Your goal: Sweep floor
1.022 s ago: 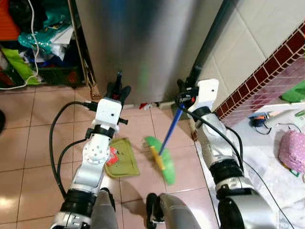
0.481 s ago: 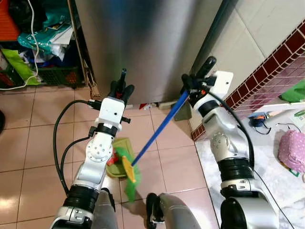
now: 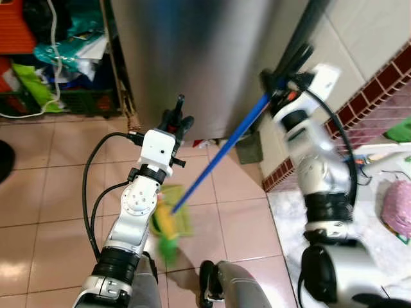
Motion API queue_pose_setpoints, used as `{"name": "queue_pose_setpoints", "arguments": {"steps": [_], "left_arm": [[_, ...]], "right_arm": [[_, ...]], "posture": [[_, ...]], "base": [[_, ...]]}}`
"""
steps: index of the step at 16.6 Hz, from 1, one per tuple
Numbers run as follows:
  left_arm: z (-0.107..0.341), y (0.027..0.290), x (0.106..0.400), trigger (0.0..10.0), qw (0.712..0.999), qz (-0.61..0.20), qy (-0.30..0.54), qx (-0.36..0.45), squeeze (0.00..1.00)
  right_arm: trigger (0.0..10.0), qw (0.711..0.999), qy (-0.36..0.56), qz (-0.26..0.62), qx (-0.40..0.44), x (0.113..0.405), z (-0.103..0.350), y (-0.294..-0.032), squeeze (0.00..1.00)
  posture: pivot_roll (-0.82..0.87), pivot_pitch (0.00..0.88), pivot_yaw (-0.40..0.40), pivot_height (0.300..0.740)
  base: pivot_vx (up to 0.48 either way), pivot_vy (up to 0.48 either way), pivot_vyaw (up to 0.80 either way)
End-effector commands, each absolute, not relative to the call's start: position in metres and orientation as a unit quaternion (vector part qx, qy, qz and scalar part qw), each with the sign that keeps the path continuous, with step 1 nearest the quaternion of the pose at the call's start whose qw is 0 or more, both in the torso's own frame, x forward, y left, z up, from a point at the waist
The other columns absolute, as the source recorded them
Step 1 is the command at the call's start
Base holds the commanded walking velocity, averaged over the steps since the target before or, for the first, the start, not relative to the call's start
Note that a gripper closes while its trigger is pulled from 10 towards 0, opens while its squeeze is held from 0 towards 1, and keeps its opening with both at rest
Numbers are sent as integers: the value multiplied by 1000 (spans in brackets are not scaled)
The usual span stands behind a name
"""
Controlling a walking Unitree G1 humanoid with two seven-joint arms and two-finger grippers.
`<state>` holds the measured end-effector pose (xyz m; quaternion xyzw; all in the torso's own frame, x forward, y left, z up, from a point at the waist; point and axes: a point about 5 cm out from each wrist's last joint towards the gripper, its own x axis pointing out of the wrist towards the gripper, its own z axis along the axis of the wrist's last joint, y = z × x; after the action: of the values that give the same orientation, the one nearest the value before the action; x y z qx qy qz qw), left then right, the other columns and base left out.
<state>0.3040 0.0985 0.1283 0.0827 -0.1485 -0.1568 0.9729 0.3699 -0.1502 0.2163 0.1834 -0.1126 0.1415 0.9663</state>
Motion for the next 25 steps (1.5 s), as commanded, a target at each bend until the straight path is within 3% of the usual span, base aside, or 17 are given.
{"name": "queue_pose_setpoints", "arguments": {"steps": [1, 6, 16, 21, 25], "left_arm": [[133, 86, 301, 10000, 969, -183, -154, 60, 0], [123, 88, 292, 10000, 963, -233, -117, 69, 0], [110, 101, 277, 10000, 961, -241, -81, 111, 0], [112, 114, 267, 10000, 967, -215, -69, 122, 0], [120, 118, 261, 10000, 974, -202, -56, 86, 0]], "right_arm": [[10000, 967, -163, 127, 146, 370, 235, -161, 0], [10000, 974, -208, 74, 55, 367, 252, -181, 0], [10000, 965, -259, 31, 15, 374, 274, -190, 0], [10000, 984, -179, -17, -10, 374, 232, -195, 0], [10000, 993, -117, -23, -10, 359, 182, -184, 0]], "posture": [[-31, 173, -92, 740], [-19, 170, -83, 740], [4, 147, -69, 740], [10, 148, -69, 740], [10, 150, -68, 740]], "base": [[0, 0, 0], [0, 0, 0], [0, 0, 0], [0, 0, 0], [0, 0, -155]]}}
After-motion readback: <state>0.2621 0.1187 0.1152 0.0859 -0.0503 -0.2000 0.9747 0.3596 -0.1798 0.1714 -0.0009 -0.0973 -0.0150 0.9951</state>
